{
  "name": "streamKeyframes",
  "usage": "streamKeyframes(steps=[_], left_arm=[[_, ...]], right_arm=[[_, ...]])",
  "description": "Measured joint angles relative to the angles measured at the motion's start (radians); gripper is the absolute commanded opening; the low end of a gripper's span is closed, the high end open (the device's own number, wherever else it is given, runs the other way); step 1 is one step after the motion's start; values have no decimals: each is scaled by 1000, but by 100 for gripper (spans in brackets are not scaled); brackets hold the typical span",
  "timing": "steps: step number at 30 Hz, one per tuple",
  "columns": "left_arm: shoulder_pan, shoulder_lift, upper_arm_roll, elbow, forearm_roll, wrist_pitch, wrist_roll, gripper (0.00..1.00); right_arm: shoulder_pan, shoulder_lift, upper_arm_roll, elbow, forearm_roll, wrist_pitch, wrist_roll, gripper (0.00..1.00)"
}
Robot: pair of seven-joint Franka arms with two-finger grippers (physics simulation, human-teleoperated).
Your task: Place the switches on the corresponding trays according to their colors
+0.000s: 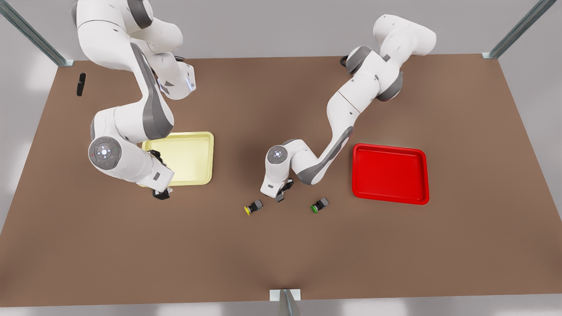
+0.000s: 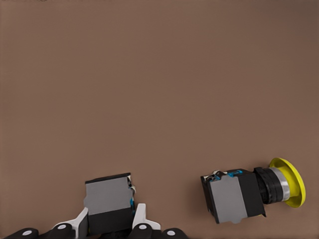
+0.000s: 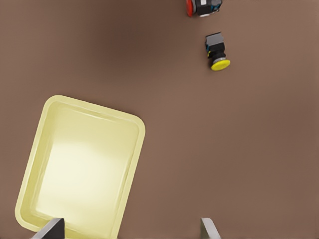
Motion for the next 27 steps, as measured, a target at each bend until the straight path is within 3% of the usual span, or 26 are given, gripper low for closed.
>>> streamKeyframes(steps=[3, 8, 11, 16, 18, 22, 25, 27], left_arm=[[14, -44, -1, -14, 38, -21, 4, 45], [87, -153, -6, -124, 52, -31, 77, 48], [179, -302, -6, -317, 39, -33, 194, 47], [392, -476, 12, -574, 66, -17, 507, 47], [395, -613, 124, -752, 45, 70, 668, 47], [389, -753, 335, -973, -36, 159, 958, 47], [372, -840, 381, -1140, -79, 230, 1014, 47], [363, -829, 382, -1171, -91, 256, 1007, 48]], right_arm=[[3, 40, 67, 16, -26, 65, 40, 100], [53, 111, 78, 15, -28, 197, 72, 100], [97, 176, 78, 21, -24, 305, 142, 100], [206, 348, 78, 208, -16, 345, 283, 100], [208, 385, 104, 219, -16, 413, 318, 100], [243, 411, 126, 209, -19, 444, 348, 100], [244, 477, 126, 208, -23, 473, 351, 100], [244, 480, 119, 200, -30, 465, 428, 100]])
